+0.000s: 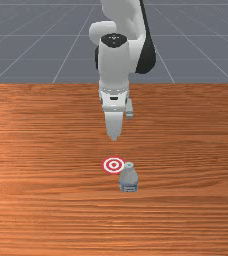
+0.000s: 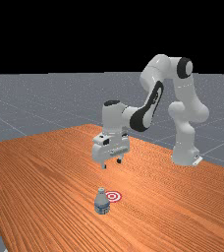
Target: Pick up the bottle and put it on the marker
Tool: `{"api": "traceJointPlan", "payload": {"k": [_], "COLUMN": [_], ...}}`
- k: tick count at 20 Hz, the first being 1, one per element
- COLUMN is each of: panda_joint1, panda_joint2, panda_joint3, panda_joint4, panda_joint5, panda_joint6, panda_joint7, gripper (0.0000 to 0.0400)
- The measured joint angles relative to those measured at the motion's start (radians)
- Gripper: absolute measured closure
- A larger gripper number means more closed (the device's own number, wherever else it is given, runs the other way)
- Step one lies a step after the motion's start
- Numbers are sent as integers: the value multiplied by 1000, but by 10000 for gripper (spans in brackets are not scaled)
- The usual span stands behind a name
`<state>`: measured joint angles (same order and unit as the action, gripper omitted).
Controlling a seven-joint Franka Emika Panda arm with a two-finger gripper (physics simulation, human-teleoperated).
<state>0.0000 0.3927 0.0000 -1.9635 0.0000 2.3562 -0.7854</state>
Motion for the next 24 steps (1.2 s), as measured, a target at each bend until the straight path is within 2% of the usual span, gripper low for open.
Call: {"api": "traceJointPlan", "payload": {"k": [1,2,3,5,6,7,8,10,11,13,19,21,24], "panda_joint1": [0,3,4,6,18,26,26,9,-2,-17,-21,-19,-17], "panda_joint2": [0,-6,-11,-16,-188,-345,-437,-510,-521,-529,-532,-521,-477], "panda_joint3": [0,-3,-5,-6,-16,-15,-6,14,22,27,34,40,49], "panda_joint4": [0,-8,-13,-18,-260,-426,-518,-597,-607,-615,-585,-536,-454], "panda_joint5": [0,2,3,4,-19,-29,-30,-15,-1,22,38,40,40], "panda_joint6": [0,-1,-2,-2,23,18,7,-24,-43,-64,-72,-24,130], "panda_joint7": [0,19,30,41,262,474,675,1052,1229,1393,1483,1516,1571], "gripper": [151,92,56,21,167,258,313,367,380,393,400,400,400]}}
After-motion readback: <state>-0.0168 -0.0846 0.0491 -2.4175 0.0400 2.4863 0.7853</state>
